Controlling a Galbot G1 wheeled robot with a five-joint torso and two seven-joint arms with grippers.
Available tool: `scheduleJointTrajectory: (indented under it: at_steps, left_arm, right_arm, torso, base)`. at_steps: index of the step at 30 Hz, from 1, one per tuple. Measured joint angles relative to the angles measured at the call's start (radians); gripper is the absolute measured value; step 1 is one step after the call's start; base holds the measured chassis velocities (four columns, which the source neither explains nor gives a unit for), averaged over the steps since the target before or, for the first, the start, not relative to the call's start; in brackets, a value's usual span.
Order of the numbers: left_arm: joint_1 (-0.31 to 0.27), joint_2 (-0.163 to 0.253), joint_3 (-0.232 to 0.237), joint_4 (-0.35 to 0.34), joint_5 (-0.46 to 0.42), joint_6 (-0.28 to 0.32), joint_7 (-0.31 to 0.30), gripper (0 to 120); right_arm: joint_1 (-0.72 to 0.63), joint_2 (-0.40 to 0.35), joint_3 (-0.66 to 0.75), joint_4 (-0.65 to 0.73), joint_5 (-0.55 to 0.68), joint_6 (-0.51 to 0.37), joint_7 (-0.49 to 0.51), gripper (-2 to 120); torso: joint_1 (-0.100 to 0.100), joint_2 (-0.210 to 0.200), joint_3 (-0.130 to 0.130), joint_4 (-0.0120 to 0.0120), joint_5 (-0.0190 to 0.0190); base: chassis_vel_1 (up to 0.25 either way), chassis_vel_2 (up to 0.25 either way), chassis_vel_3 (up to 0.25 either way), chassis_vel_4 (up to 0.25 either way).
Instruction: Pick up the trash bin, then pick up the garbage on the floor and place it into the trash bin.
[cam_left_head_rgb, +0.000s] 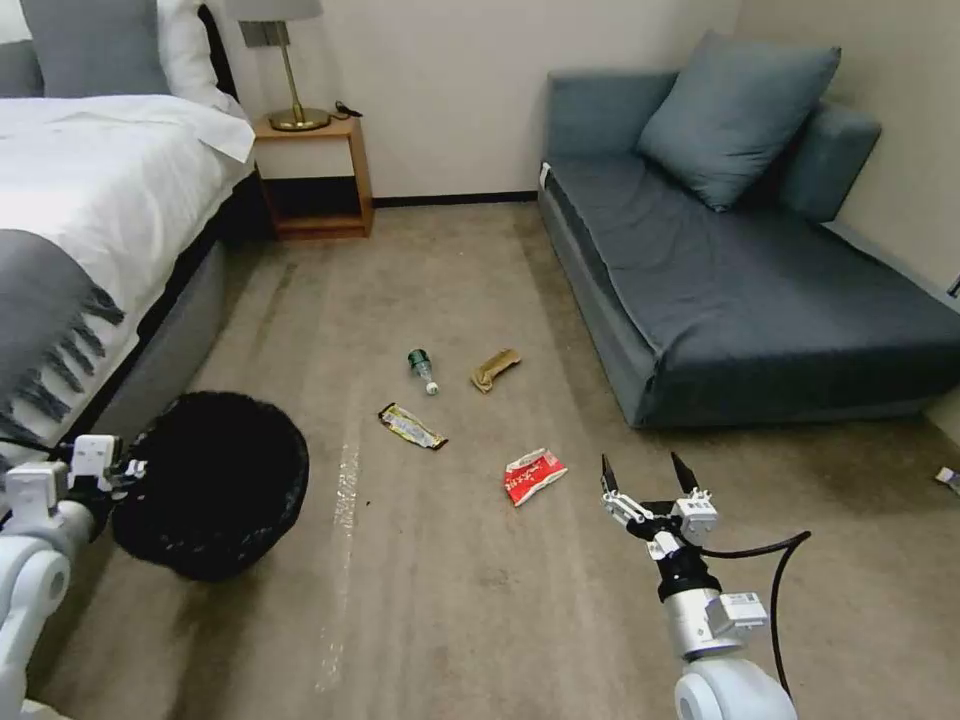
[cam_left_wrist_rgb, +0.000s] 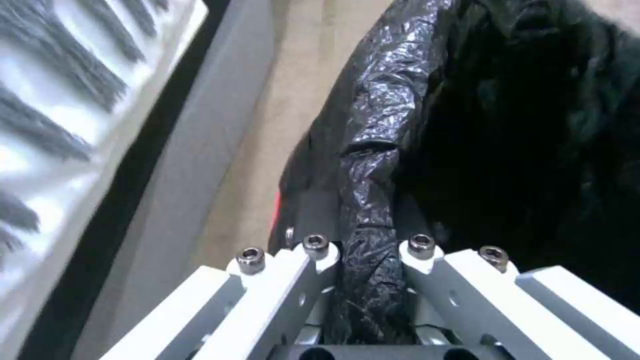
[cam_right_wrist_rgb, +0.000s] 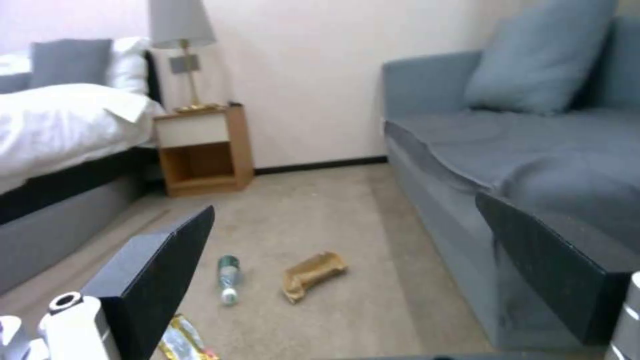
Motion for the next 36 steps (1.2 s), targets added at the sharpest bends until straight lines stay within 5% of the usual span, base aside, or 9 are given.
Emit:
scheduleJointTrajectory:
  at_steps: [11,36]
  left_arm:
    - [0.046,-0.046,-0.003,-0.031,0.019,-0.014,0.006,5]
    - [0.055,-0.046,-0.011,-0.024,0.019,-0.024,0.020,5]
  right_arm:
    - [-0.014,-0.027,0.003,-0.032,0.002,0.102,-0.076,100]
    - [0.012,-0.015,0.012,-0.067,-0.013,0.116,-0.078,100]
  torso:
    - [0.000,0.000,0.000,-0.0002,-0.0002]
    - [0.000,0.000,0.000,-0.0001,-0.0002]
  base:
    - [0.000,0.000,0.000,0.000]
    - [-0.054,0.053,0.054,-0.053]
